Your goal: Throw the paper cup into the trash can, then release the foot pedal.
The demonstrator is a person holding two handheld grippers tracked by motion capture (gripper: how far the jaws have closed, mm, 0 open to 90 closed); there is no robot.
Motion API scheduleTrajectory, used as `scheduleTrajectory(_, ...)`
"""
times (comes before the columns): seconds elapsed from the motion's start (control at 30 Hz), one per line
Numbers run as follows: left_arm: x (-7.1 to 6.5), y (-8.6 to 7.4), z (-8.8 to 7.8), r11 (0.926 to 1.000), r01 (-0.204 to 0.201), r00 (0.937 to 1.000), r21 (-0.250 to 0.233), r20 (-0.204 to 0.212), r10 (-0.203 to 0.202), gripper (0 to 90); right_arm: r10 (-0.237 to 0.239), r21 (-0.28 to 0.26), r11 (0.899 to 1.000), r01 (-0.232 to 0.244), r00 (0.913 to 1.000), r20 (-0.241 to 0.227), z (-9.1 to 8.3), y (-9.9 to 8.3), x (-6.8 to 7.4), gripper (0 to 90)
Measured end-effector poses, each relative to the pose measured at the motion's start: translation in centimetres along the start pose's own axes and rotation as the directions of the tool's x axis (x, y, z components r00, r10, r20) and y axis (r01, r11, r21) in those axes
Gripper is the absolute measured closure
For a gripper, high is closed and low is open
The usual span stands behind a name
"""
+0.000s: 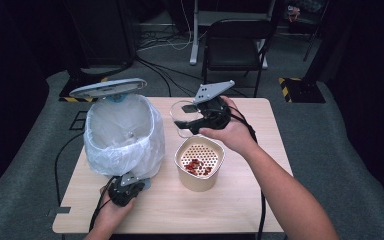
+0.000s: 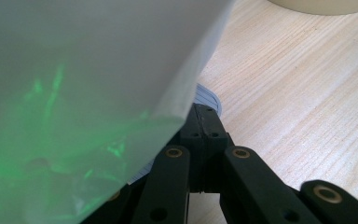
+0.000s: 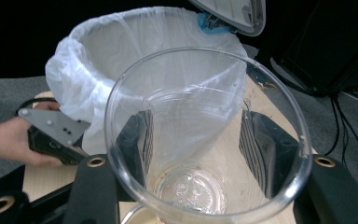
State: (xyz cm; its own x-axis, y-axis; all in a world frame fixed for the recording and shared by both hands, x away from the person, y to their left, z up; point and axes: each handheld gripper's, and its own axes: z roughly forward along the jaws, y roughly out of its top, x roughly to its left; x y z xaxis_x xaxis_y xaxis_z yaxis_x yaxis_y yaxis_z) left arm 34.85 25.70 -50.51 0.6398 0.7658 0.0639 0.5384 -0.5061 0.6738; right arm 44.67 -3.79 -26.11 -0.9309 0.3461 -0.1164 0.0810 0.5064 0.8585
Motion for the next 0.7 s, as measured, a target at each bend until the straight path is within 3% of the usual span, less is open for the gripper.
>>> scheduleTrajectory(0.4, 0.0, 0.0, 0.0, 1.0, -0.002, 1.0, 0.003, -0.001, 0.002, 90.0, 0.063, -0.042, 0.997, -0.064, 0.9973, -0.037, 1.1, 2.2, -0.4, 44.2)
scheduleTrajectory(0.7, 0.0, 0.1, 0.0, 0.9999, -0.011, 0.9999, 0.01, 0.008, 0.011, 90.0, 0.033, -0.063, 0.997, -0.037, 0.9974, -0.065, 2.5, 3.9, 0.3, 44.0)
